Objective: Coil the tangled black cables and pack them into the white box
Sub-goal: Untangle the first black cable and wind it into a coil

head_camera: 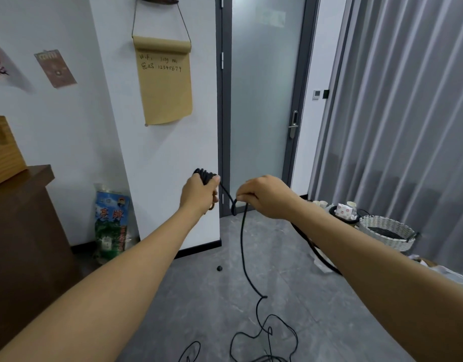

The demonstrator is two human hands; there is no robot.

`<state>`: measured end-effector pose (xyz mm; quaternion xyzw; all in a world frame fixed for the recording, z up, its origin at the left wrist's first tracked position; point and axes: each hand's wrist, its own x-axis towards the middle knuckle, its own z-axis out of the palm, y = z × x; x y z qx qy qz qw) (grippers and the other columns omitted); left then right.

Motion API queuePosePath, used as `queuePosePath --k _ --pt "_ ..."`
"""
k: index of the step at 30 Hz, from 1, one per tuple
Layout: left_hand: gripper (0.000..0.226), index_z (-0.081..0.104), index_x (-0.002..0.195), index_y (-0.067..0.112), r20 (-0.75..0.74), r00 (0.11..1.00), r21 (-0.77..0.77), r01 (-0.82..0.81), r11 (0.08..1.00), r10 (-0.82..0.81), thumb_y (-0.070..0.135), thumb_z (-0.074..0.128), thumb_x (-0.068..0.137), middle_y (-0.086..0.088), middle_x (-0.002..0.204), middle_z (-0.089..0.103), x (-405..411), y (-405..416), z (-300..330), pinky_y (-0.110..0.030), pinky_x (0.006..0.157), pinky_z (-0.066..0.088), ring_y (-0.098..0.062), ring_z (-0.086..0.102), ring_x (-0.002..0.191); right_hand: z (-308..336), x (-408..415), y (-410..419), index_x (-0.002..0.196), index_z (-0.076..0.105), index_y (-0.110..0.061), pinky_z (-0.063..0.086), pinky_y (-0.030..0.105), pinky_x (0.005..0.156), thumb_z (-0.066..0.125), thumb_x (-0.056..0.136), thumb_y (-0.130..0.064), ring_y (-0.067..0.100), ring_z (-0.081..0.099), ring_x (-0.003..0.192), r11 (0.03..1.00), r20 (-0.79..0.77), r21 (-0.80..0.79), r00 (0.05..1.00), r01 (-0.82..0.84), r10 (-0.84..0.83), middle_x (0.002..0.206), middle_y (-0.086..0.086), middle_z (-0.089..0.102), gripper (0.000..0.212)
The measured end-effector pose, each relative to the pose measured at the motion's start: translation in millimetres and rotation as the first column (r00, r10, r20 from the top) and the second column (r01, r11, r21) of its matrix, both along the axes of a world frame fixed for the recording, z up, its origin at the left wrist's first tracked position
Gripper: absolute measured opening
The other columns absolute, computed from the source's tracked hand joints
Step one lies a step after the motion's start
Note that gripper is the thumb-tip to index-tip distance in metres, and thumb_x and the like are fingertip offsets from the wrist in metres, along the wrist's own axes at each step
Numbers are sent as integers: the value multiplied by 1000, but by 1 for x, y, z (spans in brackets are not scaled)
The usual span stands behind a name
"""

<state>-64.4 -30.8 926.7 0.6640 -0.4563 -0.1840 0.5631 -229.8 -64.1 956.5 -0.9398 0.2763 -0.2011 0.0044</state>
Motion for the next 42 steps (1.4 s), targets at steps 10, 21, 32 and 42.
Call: queuePosePath --k 10,21,32,42 --pt "33 56 85 10 -407 794 -51 474 879 -452 38 45 98 3 52 58 -35 12 12 -26 56 52 -15 62 51 15 -11 -1 87 67 -5 38 26 59 53 95 -21 13 49 59 992 288 120 958 -23 -12 67 2 61 23" --pt "36 45 74 15 -587 556 -111 666 738 -589 39 37 99 7 54 38 -45 22 23 -19 53 48 -6 38 44 15 -24 -12 64 57 -5 31 13 46 59 91 -26 4 37 44 977 427 209 896 36 -124 48 -7 37 34" --pt "17 57 87 12 -606 532 -159 647 746 -591 17 45 99 7 49 39 -49 26 29 -18 49 48 -4 42 42 12 -16 -12 58 48 -12 28 14 45 55 93 -27 5 32 43 932 559 363 803 -14 -206 51 -3 40 39" --pt "30 44 70 17 -541 598 -48 679 732 -591 27 44 99 12 45 31 -50 22 31 -14 45 40 -2 30 35 5 -20 -17 60 52 -13 33 17 45 52 95 -31 4 36 37 871 653 472 717 -135 -243 45 -1 46 40"
